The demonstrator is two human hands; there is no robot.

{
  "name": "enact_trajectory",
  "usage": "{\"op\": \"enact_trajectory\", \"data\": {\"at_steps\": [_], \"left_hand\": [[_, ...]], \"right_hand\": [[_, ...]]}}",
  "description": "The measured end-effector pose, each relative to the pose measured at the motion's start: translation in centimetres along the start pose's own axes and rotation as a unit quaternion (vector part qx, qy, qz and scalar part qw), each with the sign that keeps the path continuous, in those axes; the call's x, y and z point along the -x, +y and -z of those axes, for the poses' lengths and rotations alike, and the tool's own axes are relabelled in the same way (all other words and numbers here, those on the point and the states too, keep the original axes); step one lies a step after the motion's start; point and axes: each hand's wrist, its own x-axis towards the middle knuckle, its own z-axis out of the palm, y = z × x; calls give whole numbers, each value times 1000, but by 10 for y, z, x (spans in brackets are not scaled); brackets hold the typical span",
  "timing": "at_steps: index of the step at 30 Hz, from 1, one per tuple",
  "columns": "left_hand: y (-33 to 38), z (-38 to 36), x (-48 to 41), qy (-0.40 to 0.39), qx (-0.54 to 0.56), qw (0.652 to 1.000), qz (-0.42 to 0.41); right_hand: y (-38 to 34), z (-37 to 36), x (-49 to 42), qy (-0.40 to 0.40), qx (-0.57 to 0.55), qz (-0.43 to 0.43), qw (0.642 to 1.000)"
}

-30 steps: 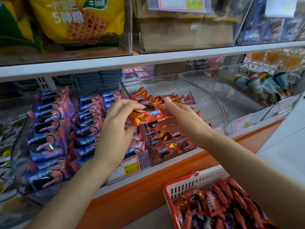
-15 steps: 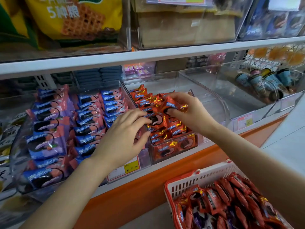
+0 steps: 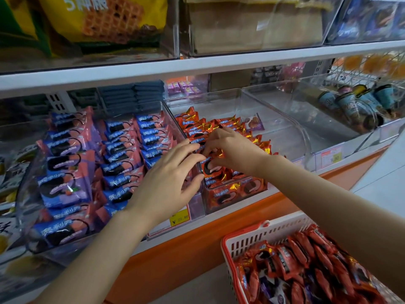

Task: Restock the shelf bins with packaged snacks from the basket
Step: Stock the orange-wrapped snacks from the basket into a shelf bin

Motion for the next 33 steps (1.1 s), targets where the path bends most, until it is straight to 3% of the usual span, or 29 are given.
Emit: {"op": "enact_trajectory", "data": {"at_steps": [4, 9, 14, 19, 21, 23, 25, 27, 30, 33], "left_hand": [[0, 0, 0, 0, 6, 1000, 5], [0, -1, 1, 0, 3, 1000, 7], [0, -1, 0, 0, 9, 1000, 9], [3, 3, 0, -19, -36, 999, 8], [11, 7, -5, -31, -109, 994, 2], [28, 9, -13, -27, -153, 988, -6], [49, 3, -18, 2, -139, 990, -29], [71, -11, -18, 24, -97, 993, -57], [95, -46, -11, -4, -50, 996, -78], [110, -87, -2, -59, -62, 991, -101]], "right_hand": [[-2, -7, 8, 61, 65, -46, 995], [1, -12, 11, 56, -65, -111, 990], [2, -15, 11, 78, -122, -116, 983], [-3, -18, 14, 72, -56, -104, 990], [-3, -15, 26, 115, -40, -94, 988], [-1, -14, 47, 210, -68, -98, 970], [10, -18, 76, 317, -66, -98, 941], [30, -26, 113, 372, -39, -119, 920], [66, -41, 172, 345, -3, -173, 922], [96, -68, 229, 241, 25, -214, 946]]}}
